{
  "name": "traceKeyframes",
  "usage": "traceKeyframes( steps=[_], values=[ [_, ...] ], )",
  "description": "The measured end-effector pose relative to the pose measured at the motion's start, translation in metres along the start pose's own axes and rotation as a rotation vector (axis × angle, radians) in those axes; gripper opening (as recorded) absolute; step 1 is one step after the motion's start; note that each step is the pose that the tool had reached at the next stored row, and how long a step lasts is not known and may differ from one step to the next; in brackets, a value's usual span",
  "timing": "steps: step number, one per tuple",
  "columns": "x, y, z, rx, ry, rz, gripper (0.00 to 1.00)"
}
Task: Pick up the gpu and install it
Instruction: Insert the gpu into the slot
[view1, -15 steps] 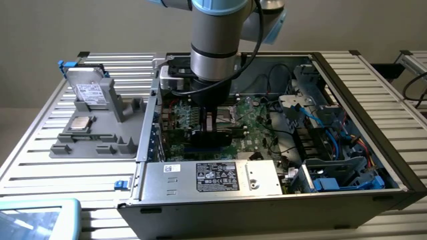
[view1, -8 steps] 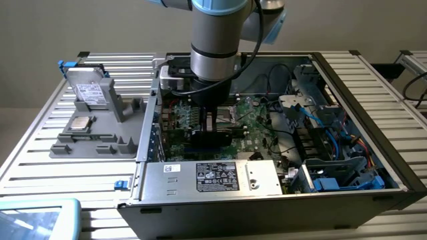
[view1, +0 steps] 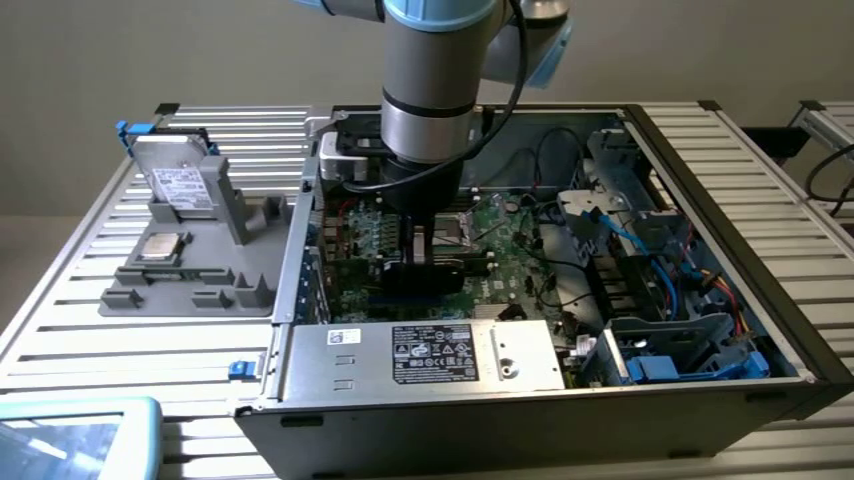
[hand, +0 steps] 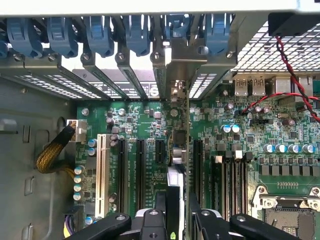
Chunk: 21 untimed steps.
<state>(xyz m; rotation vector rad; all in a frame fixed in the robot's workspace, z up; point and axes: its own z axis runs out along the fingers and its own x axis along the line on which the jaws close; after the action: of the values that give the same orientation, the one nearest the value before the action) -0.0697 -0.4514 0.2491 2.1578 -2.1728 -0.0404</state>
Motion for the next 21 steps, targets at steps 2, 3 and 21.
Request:
traceKeyframes(
  steps=[2, 3, 21],
  values=[
    [-0.0001, 0.0000, 0.0001, 0.0000, 0.0000, 0.000, 0.27],
    [-0.0002, 0.0000, 0.0001, 0.0000, -0.0001, 0.000, 0.27],
    [-0.0010, -0.0003, 0.0012, 0.0001, 0.0003, 0.000, 0.27]
  ],
)
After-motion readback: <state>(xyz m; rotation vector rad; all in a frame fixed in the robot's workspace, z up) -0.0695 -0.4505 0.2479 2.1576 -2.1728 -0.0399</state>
